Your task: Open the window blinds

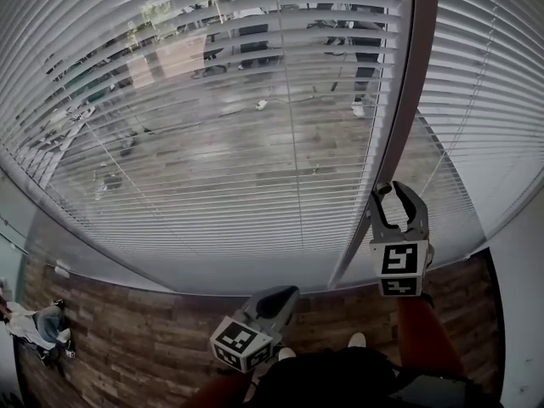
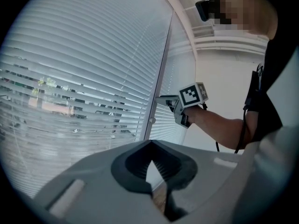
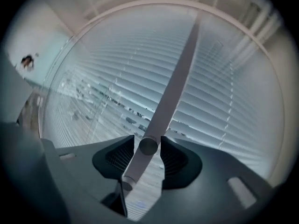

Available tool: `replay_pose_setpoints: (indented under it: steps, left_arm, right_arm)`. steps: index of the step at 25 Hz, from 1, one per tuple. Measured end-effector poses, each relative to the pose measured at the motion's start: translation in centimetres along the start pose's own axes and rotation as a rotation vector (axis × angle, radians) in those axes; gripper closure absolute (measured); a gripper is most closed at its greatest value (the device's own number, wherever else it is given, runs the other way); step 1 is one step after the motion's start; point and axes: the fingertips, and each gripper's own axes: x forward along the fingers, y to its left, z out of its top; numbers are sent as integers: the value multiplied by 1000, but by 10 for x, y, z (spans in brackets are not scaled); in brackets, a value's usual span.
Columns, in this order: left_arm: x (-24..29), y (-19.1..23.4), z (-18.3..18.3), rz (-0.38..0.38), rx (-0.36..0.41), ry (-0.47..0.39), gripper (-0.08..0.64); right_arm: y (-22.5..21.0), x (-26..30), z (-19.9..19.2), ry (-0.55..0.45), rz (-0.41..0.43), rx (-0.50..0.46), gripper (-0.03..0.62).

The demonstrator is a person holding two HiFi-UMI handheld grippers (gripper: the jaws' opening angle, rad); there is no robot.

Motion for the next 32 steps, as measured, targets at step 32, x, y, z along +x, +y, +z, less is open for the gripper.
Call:
replay_pose_setpoints:
  steps: [32]
  left_arm:
    - [-9, -6, -10, -6, -7, 21, 558]
  right_arm:
    - [-1, 4, -4, 74, -24, -123, 445]
